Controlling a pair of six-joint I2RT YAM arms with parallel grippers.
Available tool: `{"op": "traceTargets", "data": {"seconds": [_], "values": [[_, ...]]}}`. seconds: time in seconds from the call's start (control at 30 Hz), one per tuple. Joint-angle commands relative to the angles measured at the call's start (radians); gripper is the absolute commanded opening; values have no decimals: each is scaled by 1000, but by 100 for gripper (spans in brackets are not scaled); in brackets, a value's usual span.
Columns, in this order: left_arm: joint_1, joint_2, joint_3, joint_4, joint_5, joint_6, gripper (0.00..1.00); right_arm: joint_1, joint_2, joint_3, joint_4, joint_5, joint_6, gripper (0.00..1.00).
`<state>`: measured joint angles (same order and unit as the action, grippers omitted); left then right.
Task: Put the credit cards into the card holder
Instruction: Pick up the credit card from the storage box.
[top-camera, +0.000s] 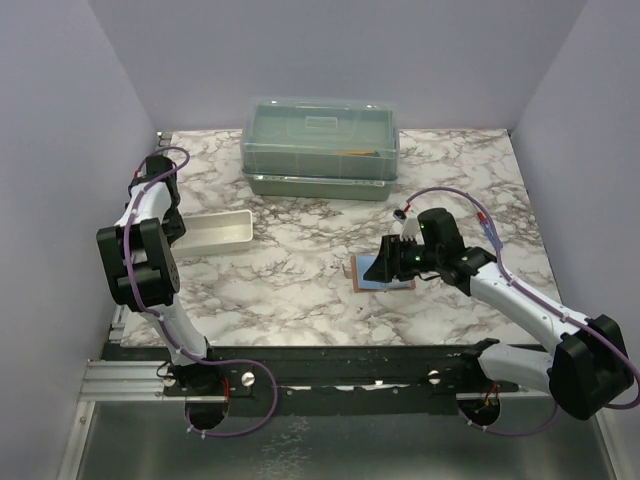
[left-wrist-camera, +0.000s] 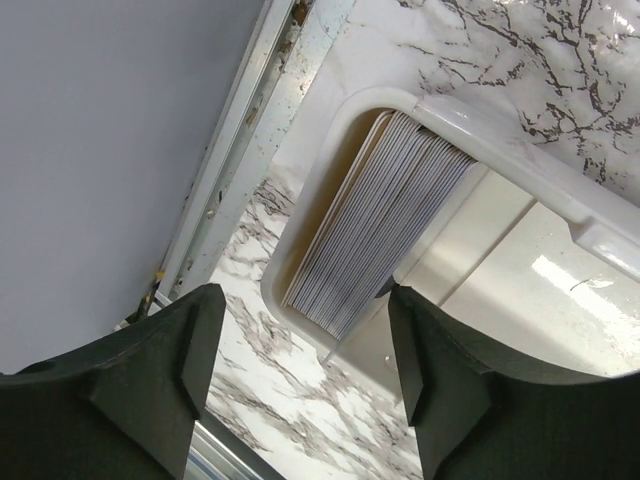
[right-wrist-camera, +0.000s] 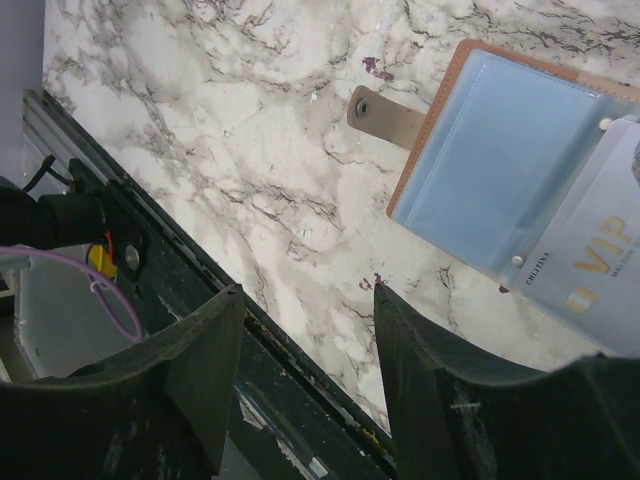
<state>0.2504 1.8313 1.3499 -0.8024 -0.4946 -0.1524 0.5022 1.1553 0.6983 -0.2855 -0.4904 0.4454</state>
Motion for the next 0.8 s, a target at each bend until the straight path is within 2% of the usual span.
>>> {"op": "traceTargets", "data": {"seconds": [0.0,0.47,0.63,0.77], "values": [[19,-35,26,5,-34,2,71,5,2,-8,-2,19,6,58],[19,-50,14,5,10,-2,29,5,3,-9,0,22,6,58],[15,-67,21,1,26,-7,22,5,8,-8,-1,26,6,58],[5,-90,33,-23,40,-24,10,5,20,-5,-4,38,6,58]]}}
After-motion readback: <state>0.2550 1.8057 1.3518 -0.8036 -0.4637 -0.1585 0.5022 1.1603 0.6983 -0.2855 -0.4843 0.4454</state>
